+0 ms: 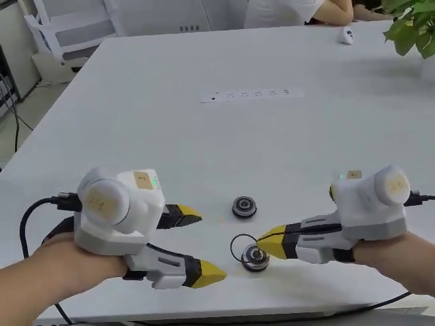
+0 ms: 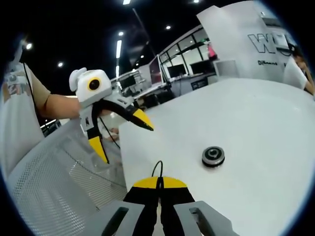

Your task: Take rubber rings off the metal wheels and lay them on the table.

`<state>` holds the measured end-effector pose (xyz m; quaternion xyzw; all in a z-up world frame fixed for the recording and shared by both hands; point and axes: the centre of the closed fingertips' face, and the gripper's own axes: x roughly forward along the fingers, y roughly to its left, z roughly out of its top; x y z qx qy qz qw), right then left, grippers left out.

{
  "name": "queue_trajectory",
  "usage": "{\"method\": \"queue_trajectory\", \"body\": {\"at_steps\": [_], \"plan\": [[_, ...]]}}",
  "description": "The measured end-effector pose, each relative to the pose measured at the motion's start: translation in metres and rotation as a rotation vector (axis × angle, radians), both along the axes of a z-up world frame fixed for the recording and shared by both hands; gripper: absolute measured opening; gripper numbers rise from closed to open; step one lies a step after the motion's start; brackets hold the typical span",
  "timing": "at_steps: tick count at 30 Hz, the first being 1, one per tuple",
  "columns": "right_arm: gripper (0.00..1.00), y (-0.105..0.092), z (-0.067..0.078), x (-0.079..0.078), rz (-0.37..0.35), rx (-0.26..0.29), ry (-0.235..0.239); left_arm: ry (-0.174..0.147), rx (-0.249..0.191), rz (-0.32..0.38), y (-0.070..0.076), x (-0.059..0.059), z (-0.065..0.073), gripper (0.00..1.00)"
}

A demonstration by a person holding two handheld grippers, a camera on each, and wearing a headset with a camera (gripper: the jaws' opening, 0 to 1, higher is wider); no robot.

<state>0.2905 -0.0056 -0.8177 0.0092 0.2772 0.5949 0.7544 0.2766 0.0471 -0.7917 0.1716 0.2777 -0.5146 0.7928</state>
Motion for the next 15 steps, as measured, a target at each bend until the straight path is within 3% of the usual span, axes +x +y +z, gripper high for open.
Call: {"method": "queue_trajectory", "body": {"at_steps": [15], "plan": [[0.00,0.021,0.004,0.007,0.073,-0.031,-0.018,-0.005,0.019,0.034,0.023,-0.003,0.001,0.65]]}}
